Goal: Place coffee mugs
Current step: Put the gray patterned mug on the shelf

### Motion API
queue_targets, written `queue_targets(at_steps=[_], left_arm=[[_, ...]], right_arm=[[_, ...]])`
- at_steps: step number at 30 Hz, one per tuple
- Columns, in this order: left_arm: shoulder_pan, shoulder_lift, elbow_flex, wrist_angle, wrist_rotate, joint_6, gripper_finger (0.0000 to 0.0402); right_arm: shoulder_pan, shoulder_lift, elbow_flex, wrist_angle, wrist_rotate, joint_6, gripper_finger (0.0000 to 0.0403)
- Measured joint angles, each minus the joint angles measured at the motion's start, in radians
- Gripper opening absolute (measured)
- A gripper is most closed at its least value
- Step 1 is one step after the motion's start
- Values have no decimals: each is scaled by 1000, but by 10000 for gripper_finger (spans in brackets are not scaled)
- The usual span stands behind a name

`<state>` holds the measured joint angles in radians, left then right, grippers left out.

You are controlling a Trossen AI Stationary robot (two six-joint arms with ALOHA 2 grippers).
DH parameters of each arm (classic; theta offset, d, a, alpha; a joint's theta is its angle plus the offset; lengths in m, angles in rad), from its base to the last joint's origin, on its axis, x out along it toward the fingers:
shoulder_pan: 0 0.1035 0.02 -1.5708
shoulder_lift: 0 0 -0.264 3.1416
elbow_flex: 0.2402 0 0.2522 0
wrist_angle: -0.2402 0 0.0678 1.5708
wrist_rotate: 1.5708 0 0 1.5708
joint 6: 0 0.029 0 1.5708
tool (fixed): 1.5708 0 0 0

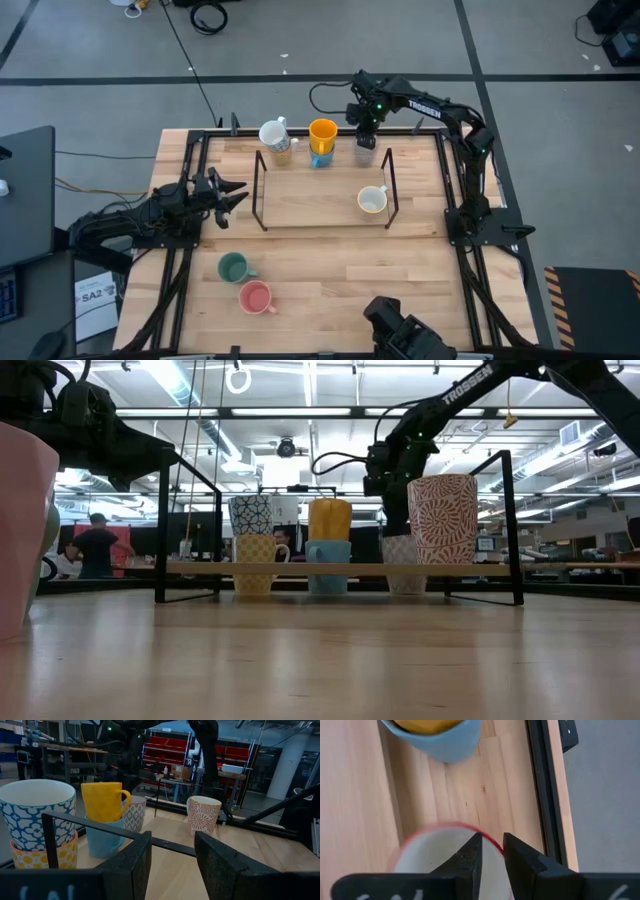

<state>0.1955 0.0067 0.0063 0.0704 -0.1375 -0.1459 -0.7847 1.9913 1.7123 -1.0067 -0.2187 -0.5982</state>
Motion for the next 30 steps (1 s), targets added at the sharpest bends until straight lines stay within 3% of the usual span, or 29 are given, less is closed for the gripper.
queue_targets(at_steps=[11, 25, 30], left_arm=[[0, 0, 0, 0, 0, 0, 156], [0, 0, 0, 0, 0, 0, 156], [0, 0, 0, 0, 0, 0, 156]], right_arm=[[7, 6, 19, -12, 61, -24, 82], [18, 4, -32, -31, 39, -22, 81], [30, 4, -33, -26, 42, -23, 54]])
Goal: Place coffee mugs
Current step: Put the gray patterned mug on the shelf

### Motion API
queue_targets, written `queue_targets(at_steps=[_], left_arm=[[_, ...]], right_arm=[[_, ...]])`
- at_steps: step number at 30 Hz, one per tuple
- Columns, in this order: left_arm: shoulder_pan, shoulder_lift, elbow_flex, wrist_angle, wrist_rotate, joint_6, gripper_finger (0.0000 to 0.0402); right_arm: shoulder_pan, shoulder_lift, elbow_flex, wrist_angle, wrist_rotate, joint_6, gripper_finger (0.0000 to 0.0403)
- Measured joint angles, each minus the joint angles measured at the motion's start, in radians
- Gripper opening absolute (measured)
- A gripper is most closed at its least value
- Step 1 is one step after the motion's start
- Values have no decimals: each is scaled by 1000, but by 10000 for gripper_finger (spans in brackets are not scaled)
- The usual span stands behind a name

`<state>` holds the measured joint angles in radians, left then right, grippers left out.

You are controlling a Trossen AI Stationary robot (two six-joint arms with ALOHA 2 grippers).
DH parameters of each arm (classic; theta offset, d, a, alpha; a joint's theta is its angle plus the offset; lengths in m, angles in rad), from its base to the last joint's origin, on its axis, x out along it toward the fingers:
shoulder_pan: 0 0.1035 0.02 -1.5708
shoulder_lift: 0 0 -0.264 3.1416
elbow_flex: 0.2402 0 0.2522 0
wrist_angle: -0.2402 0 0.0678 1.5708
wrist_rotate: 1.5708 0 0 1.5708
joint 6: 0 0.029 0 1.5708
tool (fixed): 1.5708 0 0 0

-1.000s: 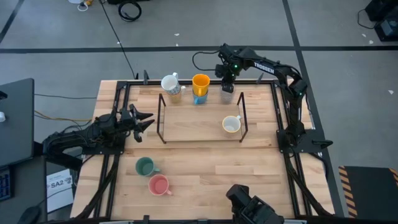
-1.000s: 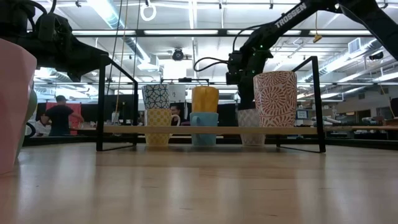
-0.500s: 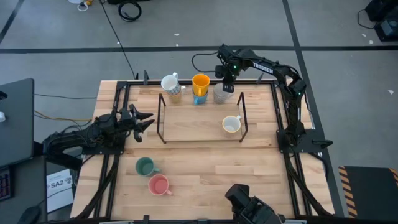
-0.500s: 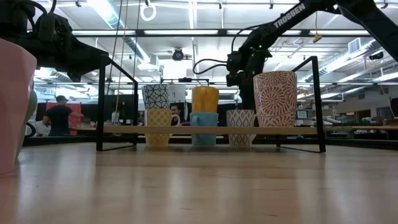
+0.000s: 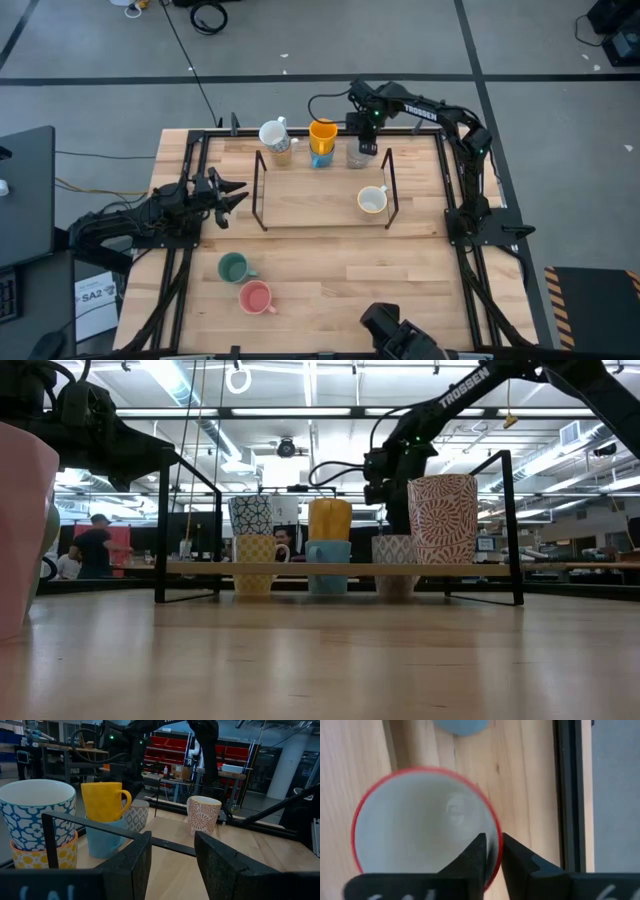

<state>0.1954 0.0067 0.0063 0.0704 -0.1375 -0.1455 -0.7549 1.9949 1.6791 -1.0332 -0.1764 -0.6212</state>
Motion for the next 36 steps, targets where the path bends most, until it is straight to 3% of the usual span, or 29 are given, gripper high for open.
queue_targets(at_steps=[4, 13, 27, 36], left_arm=[[0, 0, 0, 0, 0, 0, 156], [0, 0, 0, 0, 0, 0, 156], [0, 0, 0, 0, 0, 0, 156], [0, 0, 0, 0, 0, 0, 156]], right_arm=[[9, -1, 0, -3, 0, -3, 21], [28, -1, 30, -39, 9, -37, 23], [102, -2, 313, -351, 1, -53, 23], [199, -8, 329, -435, -2, -52, 23]])
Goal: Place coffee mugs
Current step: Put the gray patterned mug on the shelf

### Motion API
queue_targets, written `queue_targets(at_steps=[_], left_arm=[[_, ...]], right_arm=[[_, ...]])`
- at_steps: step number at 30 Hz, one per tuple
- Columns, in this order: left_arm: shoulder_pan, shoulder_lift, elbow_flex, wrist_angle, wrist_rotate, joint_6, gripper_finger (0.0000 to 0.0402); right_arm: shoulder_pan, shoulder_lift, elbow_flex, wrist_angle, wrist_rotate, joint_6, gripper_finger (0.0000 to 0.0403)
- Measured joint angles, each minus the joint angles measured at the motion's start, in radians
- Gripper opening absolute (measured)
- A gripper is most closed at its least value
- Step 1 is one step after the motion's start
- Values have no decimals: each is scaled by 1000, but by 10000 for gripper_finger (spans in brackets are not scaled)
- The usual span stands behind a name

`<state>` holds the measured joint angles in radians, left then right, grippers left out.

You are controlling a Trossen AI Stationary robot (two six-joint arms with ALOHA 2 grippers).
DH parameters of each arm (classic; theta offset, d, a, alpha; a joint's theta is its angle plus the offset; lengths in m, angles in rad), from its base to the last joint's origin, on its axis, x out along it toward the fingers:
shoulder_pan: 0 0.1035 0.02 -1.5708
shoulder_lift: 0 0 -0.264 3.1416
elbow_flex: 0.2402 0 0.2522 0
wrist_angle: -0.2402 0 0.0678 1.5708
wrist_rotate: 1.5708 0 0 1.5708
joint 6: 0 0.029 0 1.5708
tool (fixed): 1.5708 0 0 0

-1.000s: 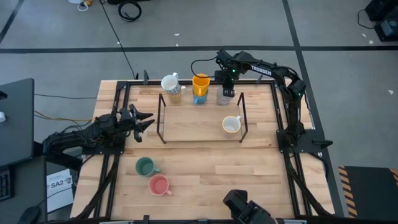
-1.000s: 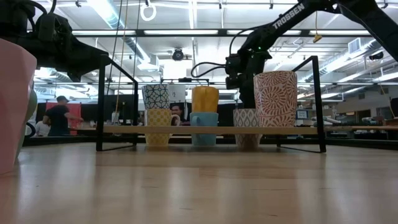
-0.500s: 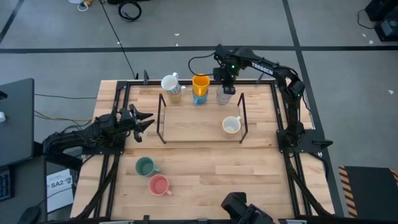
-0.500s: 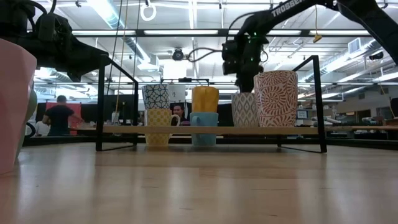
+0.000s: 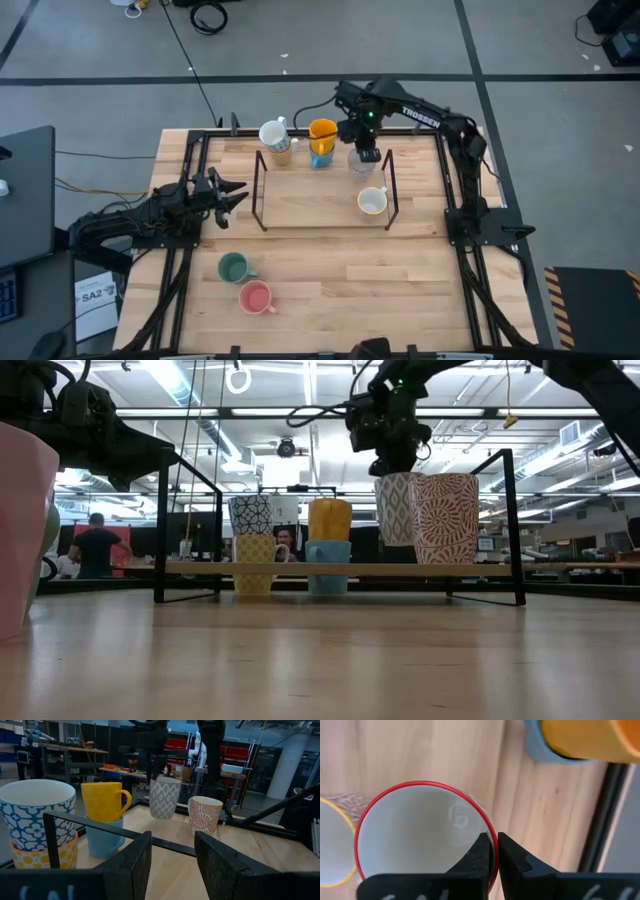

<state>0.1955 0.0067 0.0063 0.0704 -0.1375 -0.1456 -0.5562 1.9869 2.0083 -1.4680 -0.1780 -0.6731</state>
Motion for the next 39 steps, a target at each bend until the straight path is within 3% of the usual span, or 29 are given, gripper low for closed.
queue_targets(at_steps=[16, 31, 39], left_arm=[[0, 0, 0, 0, 0, 0, 156], [0, 0, 0, 0, 0, 0, 156], [0, 0, 0, 0, 0, 0, 156]], right_arm=[[69, 3, -2, -16, -1, 78, 23], [68, 5, -138, 18, 4, 56, 23], [68, 5, -140, 32, 66, 41, 39]])
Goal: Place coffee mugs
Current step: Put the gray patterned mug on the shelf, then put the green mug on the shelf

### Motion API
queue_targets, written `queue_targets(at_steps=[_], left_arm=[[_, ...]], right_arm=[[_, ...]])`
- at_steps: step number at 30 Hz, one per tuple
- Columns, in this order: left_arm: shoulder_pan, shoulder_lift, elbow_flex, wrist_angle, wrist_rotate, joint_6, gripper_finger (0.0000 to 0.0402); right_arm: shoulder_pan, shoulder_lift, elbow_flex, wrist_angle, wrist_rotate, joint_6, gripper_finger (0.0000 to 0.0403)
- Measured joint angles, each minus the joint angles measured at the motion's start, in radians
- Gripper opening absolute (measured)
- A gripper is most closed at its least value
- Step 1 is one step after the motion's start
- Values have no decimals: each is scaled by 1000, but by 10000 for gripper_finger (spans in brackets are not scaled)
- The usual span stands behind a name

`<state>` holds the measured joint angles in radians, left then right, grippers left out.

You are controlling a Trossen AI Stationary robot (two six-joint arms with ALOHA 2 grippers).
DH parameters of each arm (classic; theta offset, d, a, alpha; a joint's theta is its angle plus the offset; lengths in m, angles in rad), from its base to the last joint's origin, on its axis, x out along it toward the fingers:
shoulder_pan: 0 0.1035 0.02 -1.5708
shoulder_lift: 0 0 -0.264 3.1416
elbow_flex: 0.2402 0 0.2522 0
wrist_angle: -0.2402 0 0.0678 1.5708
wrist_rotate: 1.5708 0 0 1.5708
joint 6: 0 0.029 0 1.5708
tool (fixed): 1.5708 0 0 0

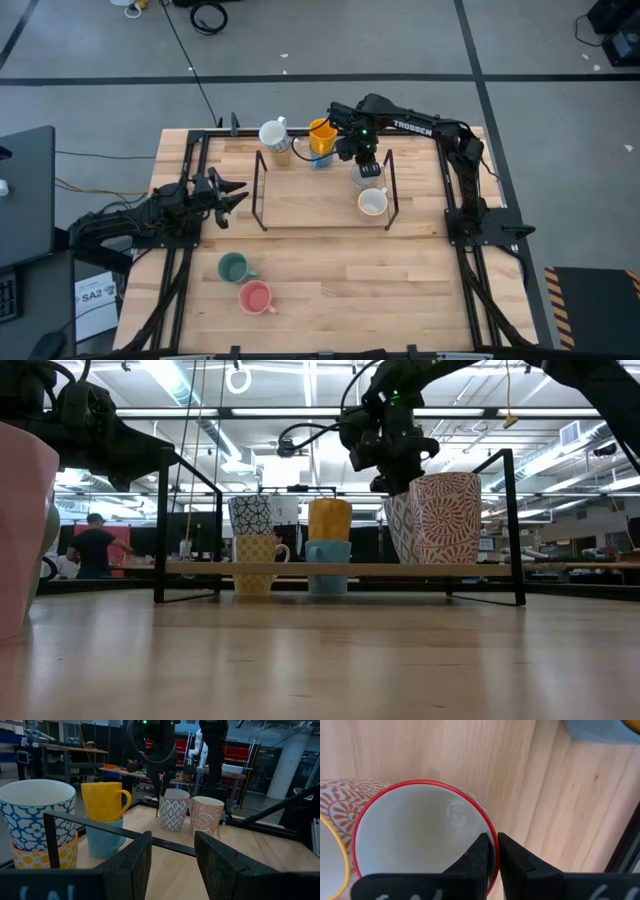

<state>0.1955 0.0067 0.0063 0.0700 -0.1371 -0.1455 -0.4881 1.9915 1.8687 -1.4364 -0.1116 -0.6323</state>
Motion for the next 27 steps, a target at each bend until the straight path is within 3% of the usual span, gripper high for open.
queue_targets(at_steps=[14, 27], left_arm=[[0, 0, 0, 0, 0, 0, 156], [0, 0, 0, 0, 0, 0, 156]], right_arm=[[0, 0, 0, -2, 7, 0, 66], [0, 0, 0, -2, 7, 4, 139]])
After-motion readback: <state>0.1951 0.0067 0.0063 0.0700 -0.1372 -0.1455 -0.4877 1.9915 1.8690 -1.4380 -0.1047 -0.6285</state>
